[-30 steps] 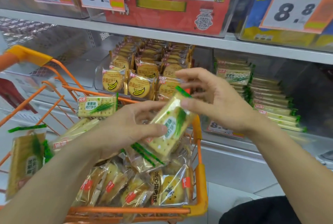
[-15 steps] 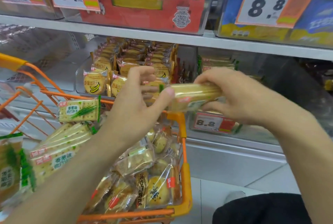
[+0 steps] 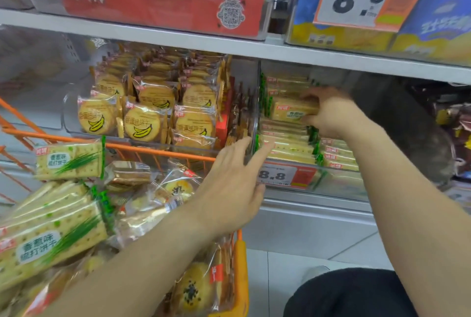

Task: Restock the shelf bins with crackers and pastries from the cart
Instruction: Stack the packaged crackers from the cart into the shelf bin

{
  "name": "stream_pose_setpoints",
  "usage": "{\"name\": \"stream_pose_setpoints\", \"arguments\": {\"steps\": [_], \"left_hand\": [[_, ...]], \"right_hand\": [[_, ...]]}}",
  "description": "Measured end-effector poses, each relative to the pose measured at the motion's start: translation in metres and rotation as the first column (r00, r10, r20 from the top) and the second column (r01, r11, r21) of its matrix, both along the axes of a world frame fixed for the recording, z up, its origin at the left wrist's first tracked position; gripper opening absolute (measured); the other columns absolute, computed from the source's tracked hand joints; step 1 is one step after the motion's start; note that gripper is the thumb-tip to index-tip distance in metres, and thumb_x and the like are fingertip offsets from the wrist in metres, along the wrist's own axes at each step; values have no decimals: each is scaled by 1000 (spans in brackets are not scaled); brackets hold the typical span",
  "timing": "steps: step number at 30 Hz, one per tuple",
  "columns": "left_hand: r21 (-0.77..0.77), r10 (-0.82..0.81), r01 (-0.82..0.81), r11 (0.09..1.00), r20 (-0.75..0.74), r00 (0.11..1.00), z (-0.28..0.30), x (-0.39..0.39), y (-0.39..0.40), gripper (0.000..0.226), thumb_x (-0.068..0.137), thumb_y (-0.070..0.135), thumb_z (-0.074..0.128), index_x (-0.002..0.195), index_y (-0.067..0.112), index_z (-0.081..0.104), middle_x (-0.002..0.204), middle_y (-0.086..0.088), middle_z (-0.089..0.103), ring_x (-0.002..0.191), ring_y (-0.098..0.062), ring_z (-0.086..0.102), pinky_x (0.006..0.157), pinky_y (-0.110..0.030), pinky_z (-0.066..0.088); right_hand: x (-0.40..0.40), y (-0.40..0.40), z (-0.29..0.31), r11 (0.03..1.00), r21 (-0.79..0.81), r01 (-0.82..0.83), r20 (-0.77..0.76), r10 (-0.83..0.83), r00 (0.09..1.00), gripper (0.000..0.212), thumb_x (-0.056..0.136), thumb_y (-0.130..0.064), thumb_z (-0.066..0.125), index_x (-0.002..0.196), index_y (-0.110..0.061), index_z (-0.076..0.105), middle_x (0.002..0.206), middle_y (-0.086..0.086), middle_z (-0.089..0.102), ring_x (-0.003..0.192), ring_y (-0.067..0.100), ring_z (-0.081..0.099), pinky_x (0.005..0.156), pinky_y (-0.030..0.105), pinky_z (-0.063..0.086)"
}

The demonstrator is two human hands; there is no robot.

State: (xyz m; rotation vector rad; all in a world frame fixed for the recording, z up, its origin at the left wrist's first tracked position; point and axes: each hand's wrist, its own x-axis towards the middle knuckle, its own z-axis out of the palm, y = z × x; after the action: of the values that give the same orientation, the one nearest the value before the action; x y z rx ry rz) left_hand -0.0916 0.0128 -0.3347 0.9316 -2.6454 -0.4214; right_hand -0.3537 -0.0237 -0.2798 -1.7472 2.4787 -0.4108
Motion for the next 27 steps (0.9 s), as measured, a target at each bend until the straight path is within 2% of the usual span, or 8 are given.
{"name": "stream_pose_setpoints", "arguments": {"steps": [4, 7, 13, 15, 19, 22, 25, 27], "left_hand": [[31, 36, -34, 999, -59, 998, -1, -3, 0, 69, 97, 37, 50, 155, 26, 14, 156, -2, 16, 143, -22, 14, 117, -30, 13], [33, 53, -51, 998, -86, 995, -1, -6, 1, 67, 96, 38, 52, 152, 23, 19, 152, 0, 19, 138, -20, 20, 116, -29, 17], [54, 76, -71, 996, -97, 992, -2, -10, 1, 72, 95, 39, 52, 154, 24, 13, 152, 1, 19, 137, -22, 20, 117, -34, 17], [51, 73, -68, 996, -95, 993, -3, -10, 1, 72, 95, 39, 52, 154, 24, 14, 151, 1, 19, 137, -21, 20, 117, -33, 17], [46, 65, -59, 997, -130, 989, -2, -9, 0, 72, 94, 37, 54, 153, 25, 14, 149, 4, 24, 133, -18, 24, 113, -28, 18], [74, 55, -44, 996, -157, 986, 0, -8, 0, 70, 95, 36, 54, 153, 26, 15, 151, 5, 22, 137, -18, 23, 112, -26, 17], [128, 69, -40, 991, -235, 970, 11, -3, 4, 66, 96, 31, 55, 152, 26, 20, 154, 5, 18, 143, -15, 23, 113, -25, 21], [106, 90, -64, 992, -273, 958, 20, 5, 7, 61, 96, 29, 55, 150, 23, 26, 153, 5, 20, 142, -13, 27, 111, -23, 27]], "right_hand": [[-2, -16, -31, 962, -157, 223, 214, -187, 959, 95, 79, -32, 85, 155, -21, 28, 157, 13, 29, 144, 36, 31, 115, 40, 35], [-6, -21, -43, 942, -152, 299, 446, -205, 871, 112, 75, -29, 88, 159, -23, 14, 160, 9, 32, 142, 33, 39, 110, 35, 41], [5, -24, -46, 968, -127, 215, 413, -146, 899, 117, 79, -29, 85, 161, -29, 2, 166, 4, 23, 151, 30, 24, 117, 44, 37], [5, -23, -46, 968, -118, 222, 450, -147, 881, 118, 77, -32, 85, 160, -32, 2, 165, 3, 24, 148, 30, 30, 112, 44, 44], [9, -15, -37, 939, -172, 299, 480, -185, 858, 113, 84, -21, 77, 160, -30, -5, 167, 2, 12, 140, 22, 39, 80, 15, 47], [17, -5, -25, 900, -275, 339, 394, -216, 893, 99, 85, -23, 75, 160, -22, 11, 163, 10, 20, 143, 31, 36, 84, 20, 38], [32, 4, -16, 888, -359, 289, 289, -189, 939, 61, 80, -31, 69, 133, -9, 51, 114, 17, 63, 90, 26, 61, 67, 21, 44], [53, 14, -4, 898, -368, 241, 268, -145, 952, 37, 85, -27, 67, 117, -8, 64, 85, 6, 64, 75, 20, 58, 64, 25, 43]]}}
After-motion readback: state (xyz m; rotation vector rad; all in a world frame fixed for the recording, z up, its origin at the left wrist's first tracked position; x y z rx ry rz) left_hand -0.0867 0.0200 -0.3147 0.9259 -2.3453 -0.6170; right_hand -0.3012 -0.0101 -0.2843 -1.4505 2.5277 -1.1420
